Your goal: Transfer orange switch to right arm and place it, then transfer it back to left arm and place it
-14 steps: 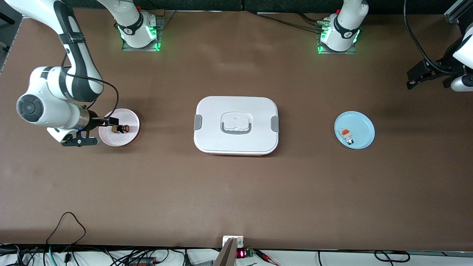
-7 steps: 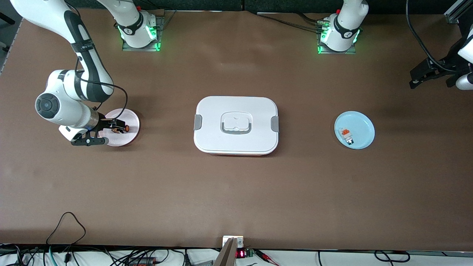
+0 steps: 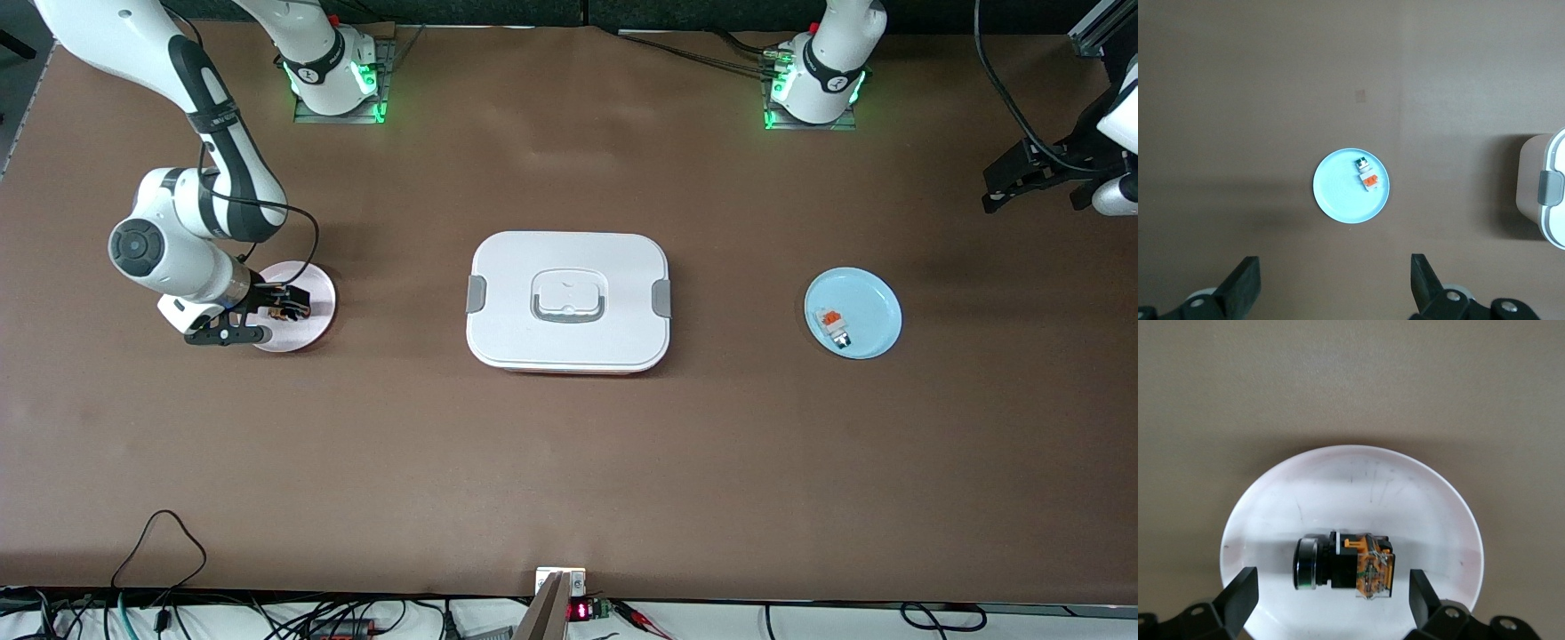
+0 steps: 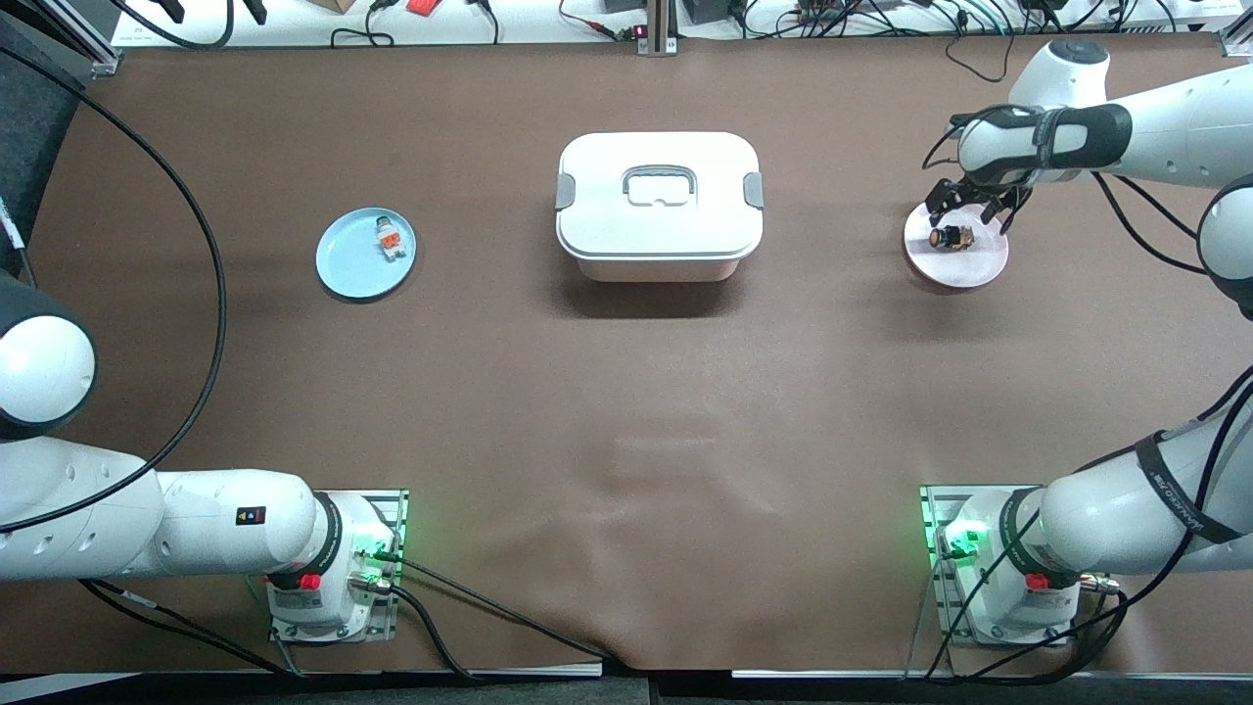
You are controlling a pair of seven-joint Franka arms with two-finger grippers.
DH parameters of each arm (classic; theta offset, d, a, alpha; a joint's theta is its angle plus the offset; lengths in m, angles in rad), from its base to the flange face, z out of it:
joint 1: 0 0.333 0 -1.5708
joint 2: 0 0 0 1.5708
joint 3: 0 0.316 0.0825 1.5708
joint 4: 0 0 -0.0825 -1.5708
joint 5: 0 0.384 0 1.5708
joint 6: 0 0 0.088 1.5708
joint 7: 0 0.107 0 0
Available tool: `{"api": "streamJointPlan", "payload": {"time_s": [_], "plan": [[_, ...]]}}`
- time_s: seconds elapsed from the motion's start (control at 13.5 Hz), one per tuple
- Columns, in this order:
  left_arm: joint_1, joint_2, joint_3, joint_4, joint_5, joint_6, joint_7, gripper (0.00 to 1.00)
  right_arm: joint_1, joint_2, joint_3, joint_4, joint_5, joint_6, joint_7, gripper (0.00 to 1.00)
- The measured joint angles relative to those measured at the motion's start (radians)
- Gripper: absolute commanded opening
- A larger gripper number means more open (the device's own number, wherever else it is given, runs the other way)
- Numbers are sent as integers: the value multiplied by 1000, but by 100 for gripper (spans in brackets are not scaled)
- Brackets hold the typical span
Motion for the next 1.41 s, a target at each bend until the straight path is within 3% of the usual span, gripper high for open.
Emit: {"api": "streamJointPlan", "payload": {"time_s": [1.41], "plan": [[4,-15,5,6,0,-58,-1,99,-13,47,-3,-16,0,31,0,100]]}}
